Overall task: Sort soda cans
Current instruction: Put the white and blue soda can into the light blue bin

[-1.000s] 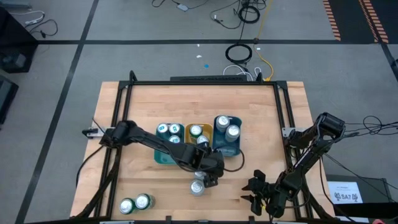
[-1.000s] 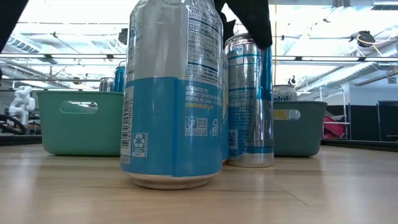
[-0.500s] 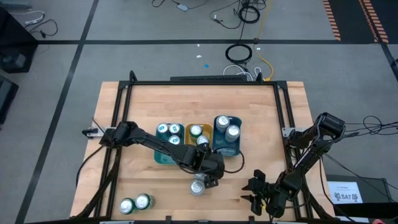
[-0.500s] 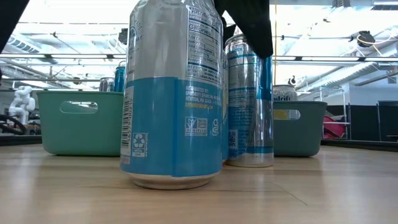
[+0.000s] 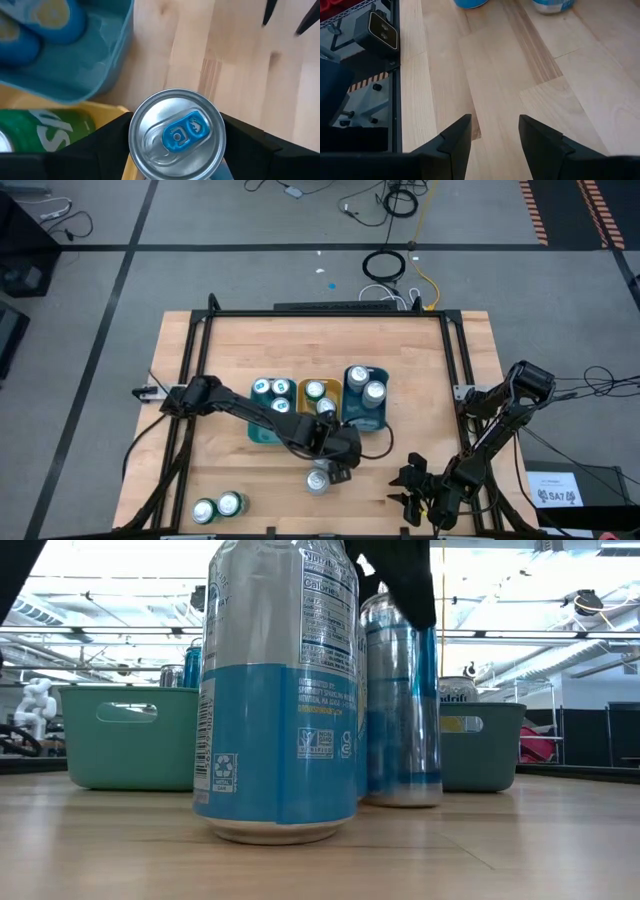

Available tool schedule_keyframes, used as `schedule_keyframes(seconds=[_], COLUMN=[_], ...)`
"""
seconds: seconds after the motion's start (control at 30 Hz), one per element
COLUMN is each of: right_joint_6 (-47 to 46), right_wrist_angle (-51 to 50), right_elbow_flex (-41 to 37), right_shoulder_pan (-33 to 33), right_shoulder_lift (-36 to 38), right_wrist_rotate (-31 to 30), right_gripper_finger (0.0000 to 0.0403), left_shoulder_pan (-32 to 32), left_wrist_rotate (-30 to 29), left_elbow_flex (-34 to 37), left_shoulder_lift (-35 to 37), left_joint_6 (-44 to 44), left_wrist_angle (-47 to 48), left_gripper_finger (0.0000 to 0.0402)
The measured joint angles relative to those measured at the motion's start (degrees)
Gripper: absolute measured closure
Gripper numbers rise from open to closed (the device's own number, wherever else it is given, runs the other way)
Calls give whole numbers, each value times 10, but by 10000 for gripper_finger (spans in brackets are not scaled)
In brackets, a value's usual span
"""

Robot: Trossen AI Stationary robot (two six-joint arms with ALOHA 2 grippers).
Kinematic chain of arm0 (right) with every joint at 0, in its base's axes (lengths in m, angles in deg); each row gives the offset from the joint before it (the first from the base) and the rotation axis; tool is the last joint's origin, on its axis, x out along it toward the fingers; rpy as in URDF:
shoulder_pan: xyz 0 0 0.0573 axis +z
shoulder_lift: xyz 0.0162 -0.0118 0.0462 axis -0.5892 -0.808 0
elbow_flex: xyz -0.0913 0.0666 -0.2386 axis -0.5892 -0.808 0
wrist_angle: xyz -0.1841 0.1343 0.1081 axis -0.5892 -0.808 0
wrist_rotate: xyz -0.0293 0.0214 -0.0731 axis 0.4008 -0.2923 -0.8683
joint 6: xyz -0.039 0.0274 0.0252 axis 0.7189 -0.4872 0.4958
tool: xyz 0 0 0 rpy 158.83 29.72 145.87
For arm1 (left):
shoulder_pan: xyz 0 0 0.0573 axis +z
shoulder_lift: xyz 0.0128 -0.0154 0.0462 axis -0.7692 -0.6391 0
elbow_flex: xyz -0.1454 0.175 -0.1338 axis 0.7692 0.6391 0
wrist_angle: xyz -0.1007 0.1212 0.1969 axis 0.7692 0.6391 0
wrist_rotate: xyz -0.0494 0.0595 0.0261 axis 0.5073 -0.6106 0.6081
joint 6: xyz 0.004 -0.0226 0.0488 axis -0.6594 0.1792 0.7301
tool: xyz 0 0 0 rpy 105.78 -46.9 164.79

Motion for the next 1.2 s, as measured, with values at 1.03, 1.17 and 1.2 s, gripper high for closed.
schedule_keyframes(seconds=[1.03,1.17,1.2], right_joint_6=[-4,-12,-16], right_wrist_angle=[-4,-4,-4], right_elbow_flex=[0,0,0], right_shoulder_pan=[-2,-6,-6], right_shoulder_lift=[0,0,0], right_wrist_rotate=[1,0,0], right_gripper_finger=[248,248,248], left_shoulder_pan=[-33,-63,-72], left_wrist_rotate=[-86,-121,-120], left_elbow_flex=[-196,-176,-164], left_shoulder_lift=[117,140,152], left_joint_6=[-103,-135,-136], left_wrist_angle=[320,361,355], left_gripper_finger=[125,125,125])
